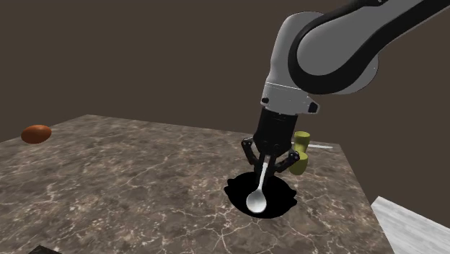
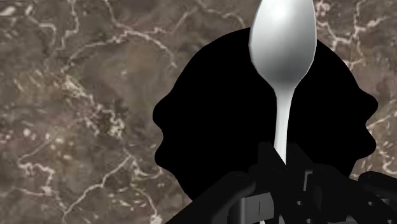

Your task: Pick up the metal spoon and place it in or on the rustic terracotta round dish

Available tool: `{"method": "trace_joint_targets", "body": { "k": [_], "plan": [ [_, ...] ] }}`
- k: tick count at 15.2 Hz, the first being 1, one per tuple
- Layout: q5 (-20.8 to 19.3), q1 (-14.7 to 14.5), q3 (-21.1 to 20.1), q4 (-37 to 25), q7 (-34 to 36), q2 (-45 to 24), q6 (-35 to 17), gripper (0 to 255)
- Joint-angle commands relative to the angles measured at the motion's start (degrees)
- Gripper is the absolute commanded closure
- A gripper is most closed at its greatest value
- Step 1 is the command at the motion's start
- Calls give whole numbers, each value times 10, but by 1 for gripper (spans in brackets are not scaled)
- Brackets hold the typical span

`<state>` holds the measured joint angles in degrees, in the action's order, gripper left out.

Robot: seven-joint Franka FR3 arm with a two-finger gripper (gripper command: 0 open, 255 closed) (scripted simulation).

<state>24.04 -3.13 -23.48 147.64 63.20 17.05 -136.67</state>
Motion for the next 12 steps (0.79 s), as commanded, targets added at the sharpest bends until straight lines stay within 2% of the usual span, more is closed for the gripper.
{"method": "trace_joint_targets", "body": {
  "k": [1, 2, 3, 8, 12],
  "plan": [
    [0, 0, 0, 0, 0, 0, 0, 255],
    [0, 0, 0, 0, 0, 0, 0, 255],
    [0, 0, 0, 0, 0, 0, 0, 0],
    [0, 0, 0, 0, 0, 0, 0, 0],
    [-9, 5, 21, -28, 1, 57, 87, 0]
  ]
}}
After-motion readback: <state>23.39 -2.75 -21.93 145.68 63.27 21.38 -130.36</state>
